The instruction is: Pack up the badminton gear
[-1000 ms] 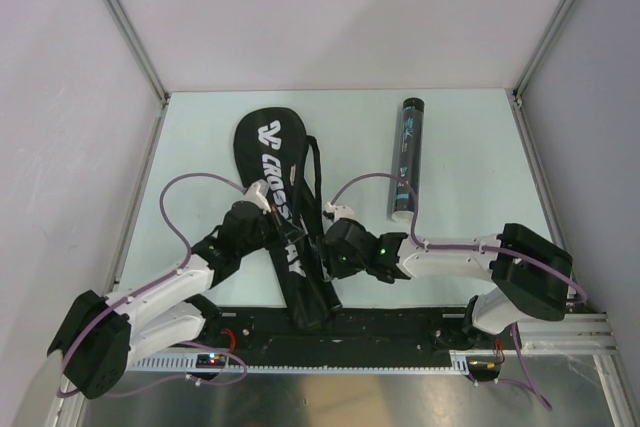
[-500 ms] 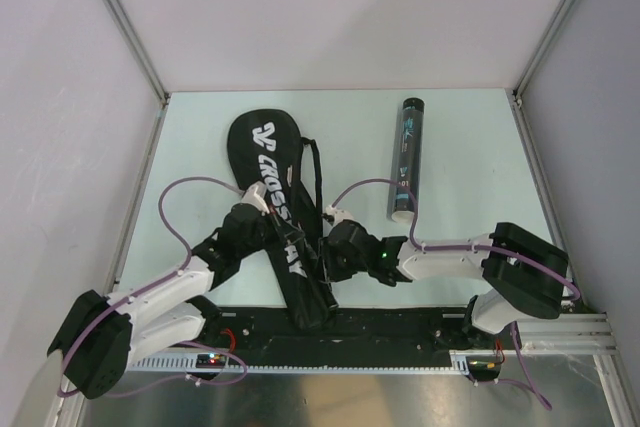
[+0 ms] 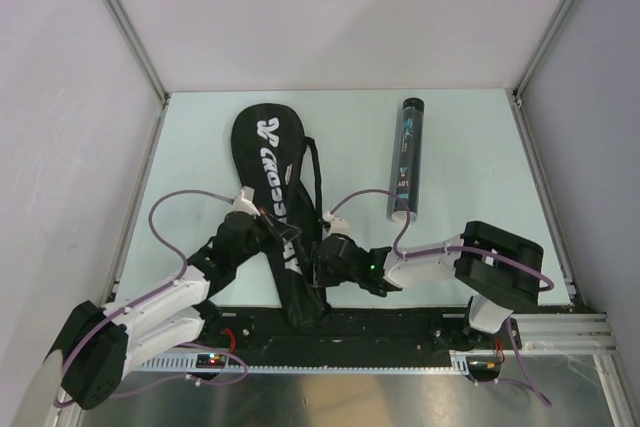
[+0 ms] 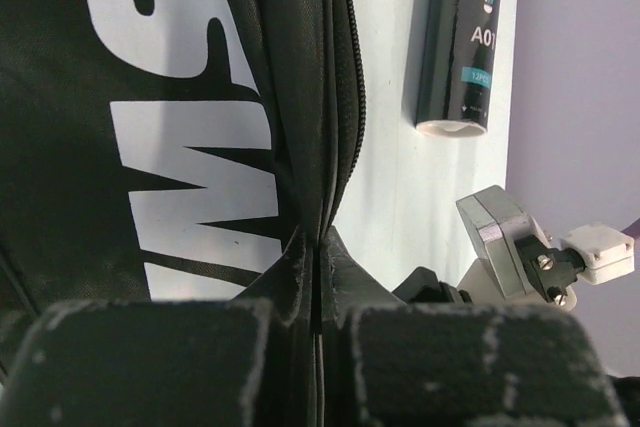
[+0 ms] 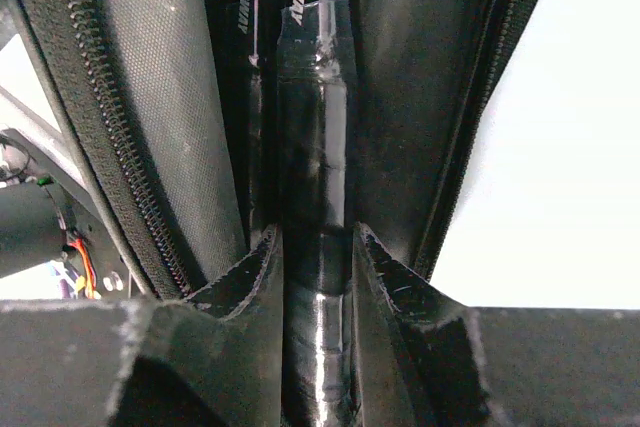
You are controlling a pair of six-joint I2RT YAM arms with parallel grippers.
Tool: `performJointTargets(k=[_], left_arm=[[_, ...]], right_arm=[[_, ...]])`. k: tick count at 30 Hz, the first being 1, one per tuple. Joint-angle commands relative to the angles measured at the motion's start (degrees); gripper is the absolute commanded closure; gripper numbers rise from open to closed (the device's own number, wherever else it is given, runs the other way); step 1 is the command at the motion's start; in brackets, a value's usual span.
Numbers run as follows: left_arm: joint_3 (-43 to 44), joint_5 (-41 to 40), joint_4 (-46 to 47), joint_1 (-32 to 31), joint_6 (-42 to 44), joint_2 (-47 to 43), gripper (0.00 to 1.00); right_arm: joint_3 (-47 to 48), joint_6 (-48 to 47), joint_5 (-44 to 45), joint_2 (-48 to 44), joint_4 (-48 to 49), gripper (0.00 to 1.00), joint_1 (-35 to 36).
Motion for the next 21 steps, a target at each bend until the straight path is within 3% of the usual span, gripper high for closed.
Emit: performJointTargets(k=[1, 5, 7, 9, 14, 17, 21], left_arm=[[-1.1, 1.7, 5.1, -0.9, -4.1, -2.5, 1.00], [-1.0, 1.0, 5.1, -0.9, -2.3, -1.3, 0.99], [-0.6, 1.4, 5.1, -0.9, -1.0, -0.6, 0.87], [-0.2, 1.6, 5.0, -0.9, 0.0, -0.5, 0.68], [1.6, 1.1, 3.0, -0.8, 3.6, -1.6, 0.41], [4.2, -0.5, -1.0, -0.7, 6.7, -2.4, 0.38], [7.3, -4.8, -9.1, -0.3, 9.8, -3.6, 0.36]], right_arm=[[1.8, 5.3, 11.3, 1.1, 6.7, 0.83, 0.0], [3.7, 2.1, 11.6, -0.1, 2.9, 0.60, 1.7], [4.1, 1.2, 12.5, -2.3, -1.4, 0.47, 2.0], [4.1, 0.7, 13.6, -4.5, -6.0, 0.38, 1.7], [4.1, -1.4, 15.7, -9.0, -14.8, 0.27, 0.4], [4.1, -3.4, 16.4, -11.7, -16.9, 0.23, -0.7], [4.1, -9.6, 11.6, -13.3, -12.8, 0.21, -3.8]])
